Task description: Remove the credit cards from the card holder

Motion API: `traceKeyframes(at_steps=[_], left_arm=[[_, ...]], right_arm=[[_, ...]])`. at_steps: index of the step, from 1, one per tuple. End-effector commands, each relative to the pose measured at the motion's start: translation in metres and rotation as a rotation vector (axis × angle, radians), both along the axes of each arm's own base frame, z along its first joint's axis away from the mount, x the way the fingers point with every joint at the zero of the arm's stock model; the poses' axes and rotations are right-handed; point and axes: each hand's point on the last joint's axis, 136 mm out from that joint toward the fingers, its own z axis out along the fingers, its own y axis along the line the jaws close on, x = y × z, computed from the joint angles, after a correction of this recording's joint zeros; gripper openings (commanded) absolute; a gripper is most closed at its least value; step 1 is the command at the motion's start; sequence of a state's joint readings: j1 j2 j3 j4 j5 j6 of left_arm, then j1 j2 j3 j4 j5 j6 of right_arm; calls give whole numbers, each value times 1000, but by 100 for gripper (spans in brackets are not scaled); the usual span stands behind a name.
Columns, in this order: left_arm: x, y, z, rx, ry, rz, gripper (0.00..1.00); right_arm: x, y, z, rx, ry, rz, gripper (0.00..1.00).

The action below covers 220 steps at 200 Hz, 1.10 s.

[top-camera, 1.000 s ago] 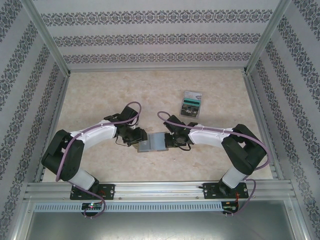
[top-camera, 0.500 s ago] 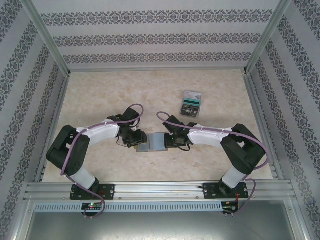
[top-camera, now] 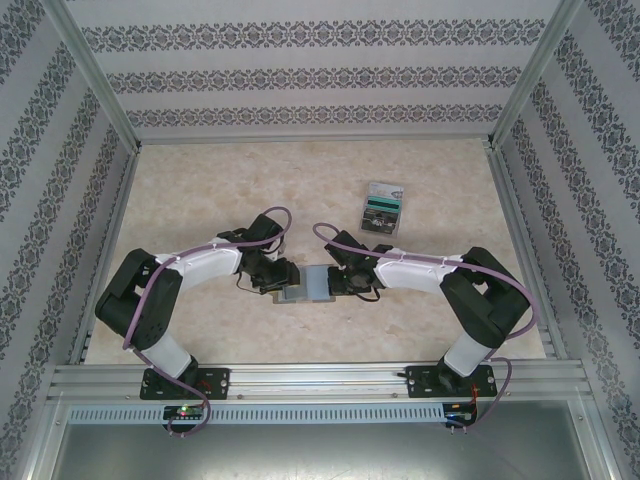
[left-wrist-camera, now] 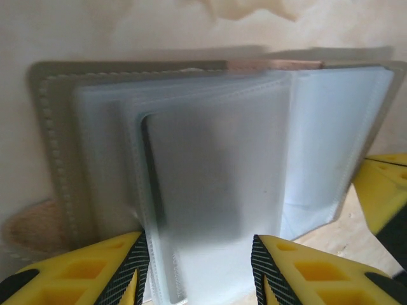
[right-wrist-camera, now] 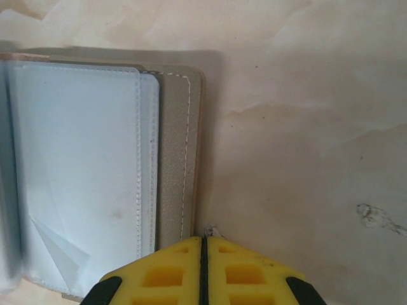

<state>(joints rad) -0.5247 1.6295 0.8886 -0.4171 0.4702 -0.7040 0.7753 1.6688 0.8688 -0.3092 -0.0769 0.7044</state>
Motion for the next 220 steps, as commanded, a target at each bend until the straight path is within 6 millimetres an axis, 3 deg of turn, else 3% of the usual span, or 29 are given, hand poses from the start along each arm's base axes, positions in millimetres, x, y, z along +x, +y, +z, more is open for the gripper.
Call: traceKeyframes(at_steps=[1, 21, 43, 64, 87, 102, 173, 220], left_arm=[[11, -23, 19, -86, -68, -56, 47], [11, -24, 21, -90, -72, -62, 48], [12, -27, 23, -94, -76, -71, 55], [12, -24, 23, -76, -73, -70, 82], [11, -22, 23, -64, -74, -79, 96], [10, -21, 22, -55, -73, -82, 100], [12, -2, 19, 63, -85, -69, 100], [16, -2, 18, 67, -94, -51, 99]], right_arm=[[-1, 13, -3, 17, 15, 16, 0], [-1, 13, -4, 15, 17, 18, 0], [-1, 14, -4, 15, 18, 19, 0], [0, 14, -4, 14, 17, 19, 0], [0, 14, -4, 12, 17, 20, 0], [0, 15, -4, 12, 17, 22, 0], [1, 16, -6, 11, 22, 24, 0], [0, 15, -6, 11, 24, 25, 0]])
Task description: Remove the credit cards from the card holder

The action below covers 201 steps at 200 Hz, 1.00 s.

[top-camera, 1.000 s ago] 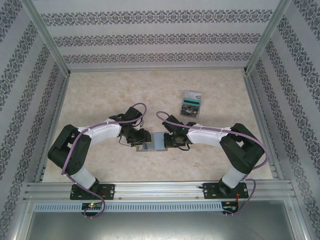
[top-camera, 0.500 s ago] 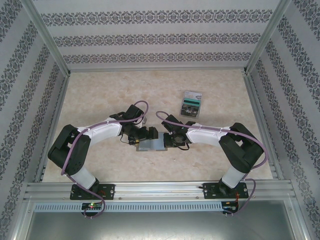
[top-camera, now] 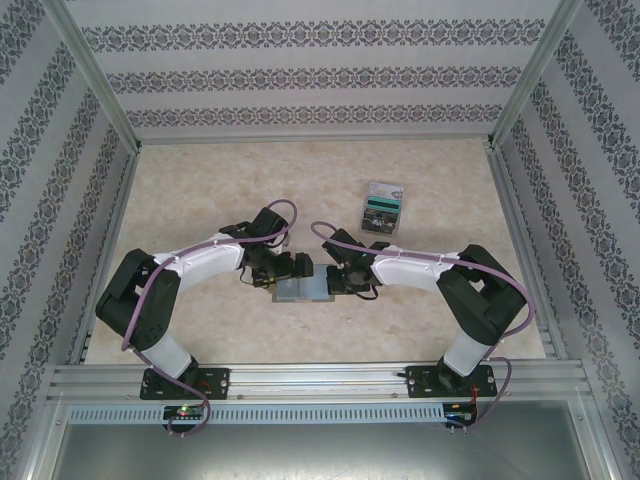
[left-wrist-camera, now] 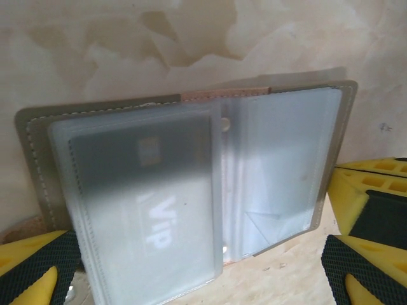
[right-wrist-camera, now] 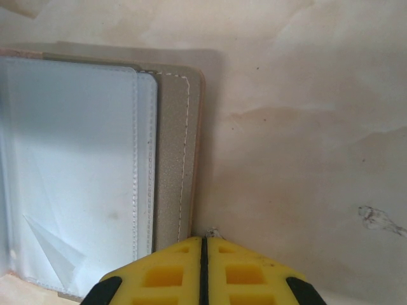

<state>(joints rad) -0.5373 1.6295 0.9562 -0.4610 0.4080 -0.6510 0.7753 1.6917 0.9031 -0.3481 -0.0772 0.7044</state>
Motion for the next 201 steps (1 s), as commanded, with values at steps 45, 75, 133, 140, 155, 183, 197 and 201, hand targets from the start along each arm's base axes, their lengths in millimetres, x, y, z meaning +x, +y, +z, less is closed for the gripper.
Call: traceKeyframes(at_steps=[45, 75, 133, 140, 155, 183, 197, 201], left_arm=[[-1, -1, 1, 11, -10, -14, 96], [-4, -3, -4, 5, 13, -23, 96], [-7, -10, -13, -29, 46, -30, 93], [-8, -11, -14, -35, 48, -33, 93], [-8, -14, -13, -54, 47, -37, 92], [-7, -23, -5, -109, 35, -52, 91], [-6, -25, 0, -122, 23, -59, 92], [-6, -26, 2, -124, 18, -60, 93]], right_arm=[[-1, 16, -6, 33, 7, 26, 0], [-1, 17, -6, 35, 7, 26, 0], [-1, 17, -6, 36, 9, 26, 0], [-1, 17, -5, 37, 9, 26, 0], [-2, 16, -6, 36, 11, 25, 0], [-2, 17, -6, 36, 9, 26, 0], [-2, 17, -6, 36, 12, 26, 0], [-2, 17, -6, 35, 12, 27, 0]])
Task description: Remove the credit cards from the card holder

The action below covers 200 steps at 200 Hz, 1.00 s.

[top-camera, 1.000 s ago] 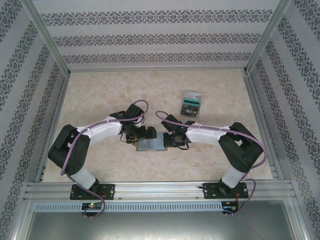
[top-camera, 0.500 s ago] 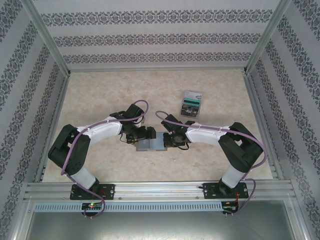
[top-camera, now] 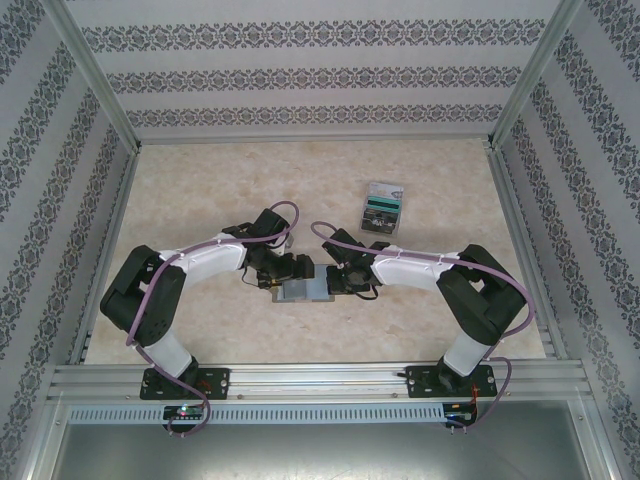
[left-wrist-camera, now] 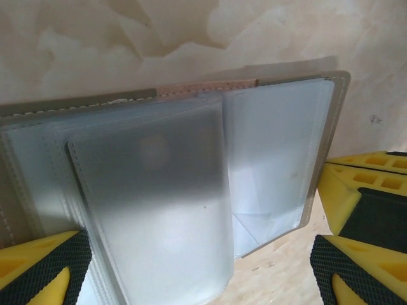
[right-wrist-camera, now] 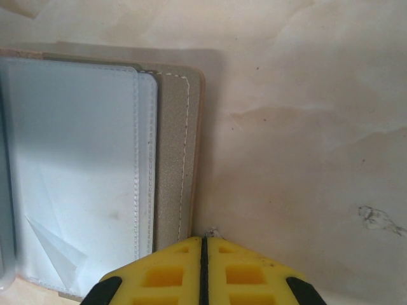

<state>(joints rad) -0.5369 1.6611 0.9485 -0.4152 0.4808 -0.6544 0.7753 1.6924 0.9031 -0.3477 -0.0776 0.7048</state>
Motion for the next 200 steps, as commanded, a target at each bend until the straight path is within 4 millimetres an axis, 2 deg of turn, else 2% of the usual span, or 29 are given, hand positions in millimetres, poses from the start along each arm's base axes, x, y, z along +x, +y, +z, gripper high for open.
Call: traceKeyframes(at_steps=[1, 46, 100, 151, 179, 192, 200], left_arm=[[-3, -14, 7, -64, -15, -37, 93], [-3, -12, 13, -60, -32, -38, 100], [-2, 0, 22, 5, -66, -40, 100], [1, 11, 38, 29, -107, -36, 100], [2, 21, 39, 38, -121, -18, 99], [2, 28, 35, 47, -116, -2, 95], [1, 31, 32, 52, -113, 1, 89]], right_arm=[[-2, 17, -6, 36, 11, 27, 0], [-2, 17, -6, 35, 11, 26, 0], [2, 8, 1, 9, -20, 11, 1], [15, 0, 29, 31, -84, -8, 5], [22, 12, 50, 83, -113, 6, 7], [23, 23, 59, 121, -113, 22, 7], [23, 30, 63, 146, -112, 34, 6]])
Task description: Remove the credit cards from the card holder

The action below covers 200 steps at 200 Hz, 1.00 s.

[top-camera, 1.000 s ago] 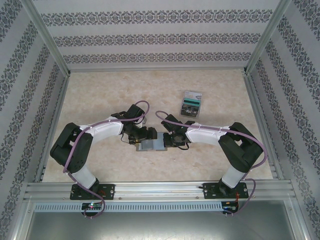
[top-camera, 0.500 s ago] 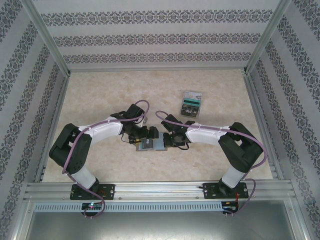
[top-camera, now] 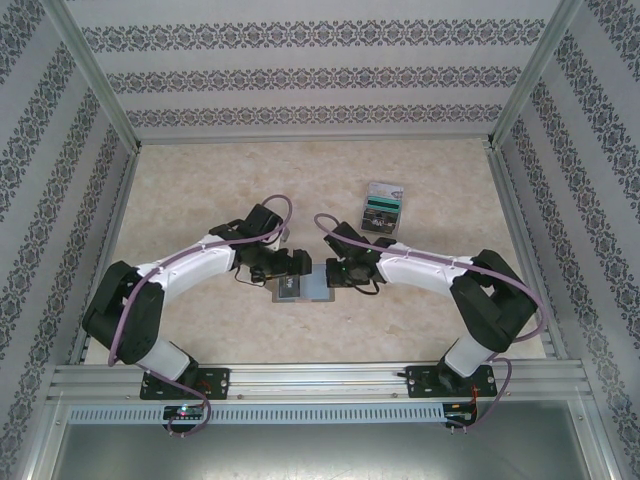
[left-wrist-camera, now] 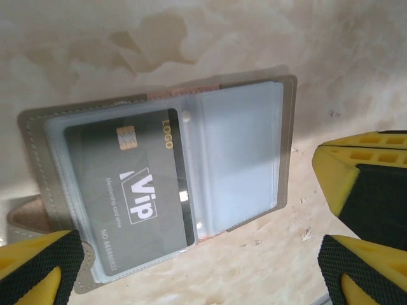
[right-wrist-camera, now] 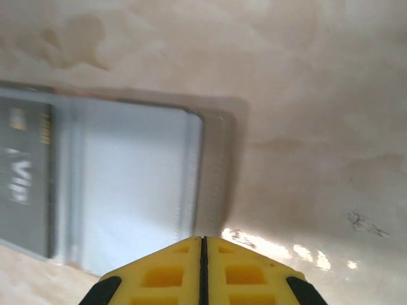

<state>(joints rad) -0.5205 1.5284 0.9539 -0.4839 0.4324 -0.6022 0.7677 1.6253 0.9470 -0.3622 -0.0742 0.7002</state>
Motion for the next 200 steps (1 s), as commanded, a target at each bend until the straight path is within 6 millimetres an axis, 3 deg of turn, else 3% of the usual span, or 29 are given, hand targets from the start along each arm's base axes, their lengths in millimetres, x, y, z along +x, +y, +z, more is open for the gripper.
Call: traceKeyframes(at_steps=[1, 14, 29, 51, 82, 139, 200], left_arm=[[-2, 17, -5, 42, -4, 15, 88], [-2, 22, -11, 59, -2, 21, 79], [-4, 27, -17, 81, -1, 25, 60], [-3, 32, -27, 97, 3, 37, 40], [-6, 35, -42, 113, 34, 37, 19], [-17, 43, -64, 158, 99, 59, 16], [-21, 44, -69, 158, 123, 69, 16]], right_arm=[[8, 21, 29, 84, -39, 41, 7], [9, 34, 34, 121, -35, 57, 7], [9, 48, 37, 169, -18, 65, 7], [12, 66, 37, 237, 14, 61, 8], [14, 84, 32, 295, 61, 54, 12], [8, 89, 7, 314, 162, 34, 14], [4, 88, -12, 328, 242, 9, 13]])
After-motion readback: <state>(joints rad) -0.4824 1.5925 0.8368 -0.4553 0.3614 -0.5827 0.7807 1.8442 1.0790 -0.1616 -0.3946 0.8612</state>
